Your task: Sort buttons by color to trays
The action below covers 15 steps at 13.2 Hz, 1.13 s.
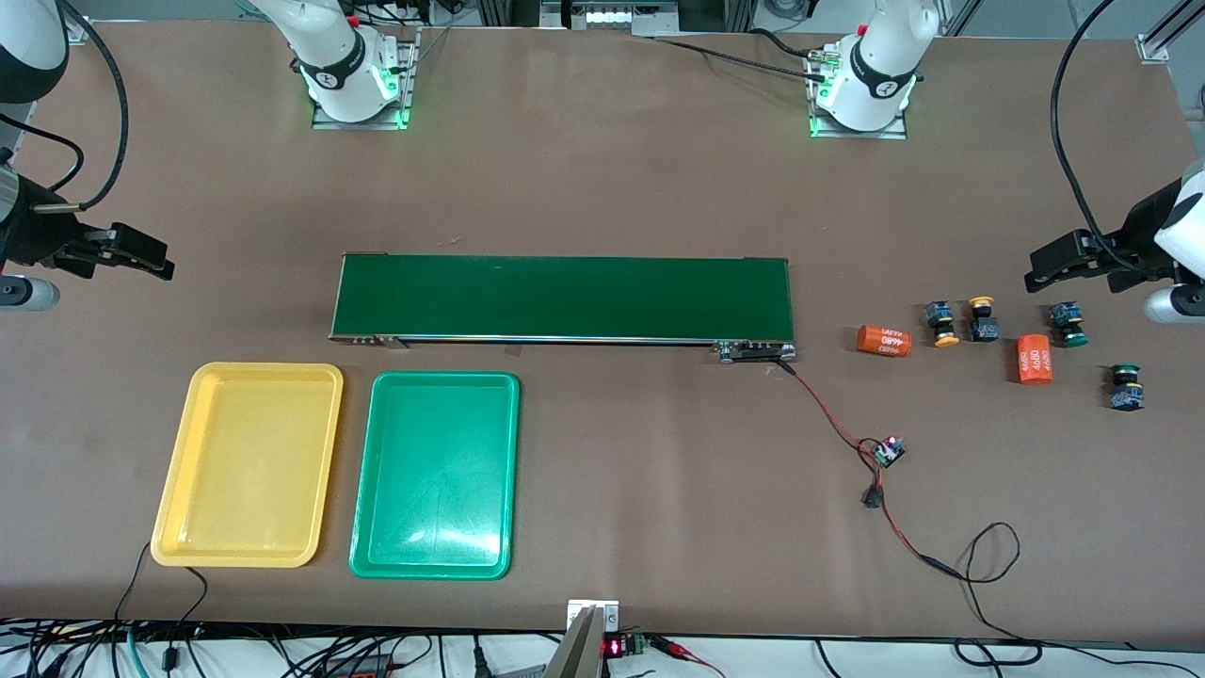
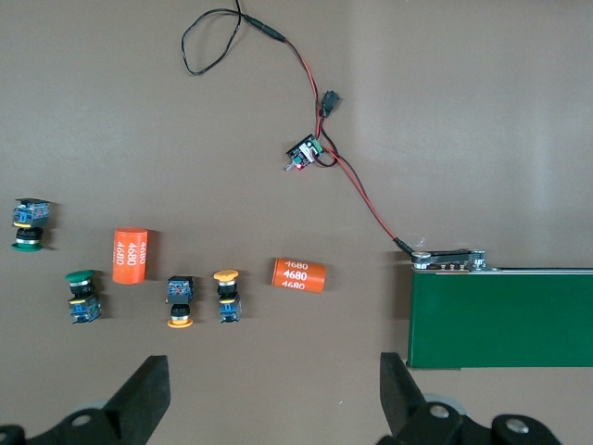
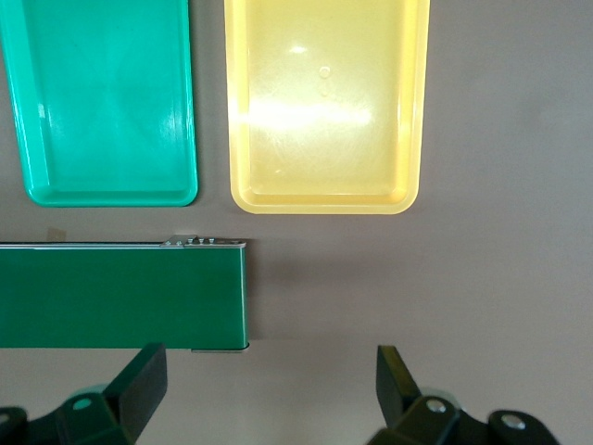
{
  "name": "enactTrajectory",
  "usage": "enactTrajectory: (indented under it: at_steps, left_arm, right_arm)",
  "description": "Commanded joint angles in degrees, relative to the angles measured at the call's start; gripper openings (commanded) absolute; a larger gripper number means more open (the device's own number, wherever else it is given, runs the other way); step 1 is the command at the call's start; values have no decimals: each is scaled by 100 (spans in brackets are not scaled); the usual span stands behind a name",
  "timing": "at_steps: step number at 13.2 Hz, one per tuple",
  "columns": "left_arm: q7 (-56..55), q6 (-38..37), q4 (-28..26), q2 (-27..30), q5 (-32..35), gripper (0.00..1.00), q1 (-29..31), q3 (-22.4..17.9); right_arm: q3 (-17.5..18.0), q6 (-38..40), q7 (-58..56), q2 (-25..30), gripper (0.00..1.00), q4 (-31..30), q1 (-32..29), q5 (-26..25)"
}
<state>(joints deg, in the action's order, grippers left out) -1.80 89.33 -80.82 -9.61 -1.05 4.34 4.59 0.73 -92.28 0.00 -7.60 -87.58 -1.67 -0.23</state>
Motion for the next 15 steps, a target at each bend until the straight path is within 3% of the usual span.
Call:
enactTrajectory:
  at_steps: [1,7,15]
  left_arm:
    - [100,-3,-29,64,-18,100,15,16]
    - [4,50,49,-278,-105,100,-56,16]
    - [100,525,-4,-1640,-35,100,-309,25]
  right_arm:
    - [6,61,26,-5,100,74,-18,93]
    - [-3,184,17,57,100,65,-26,93]
    - [-20,175,9,48,100,65,-26,93]
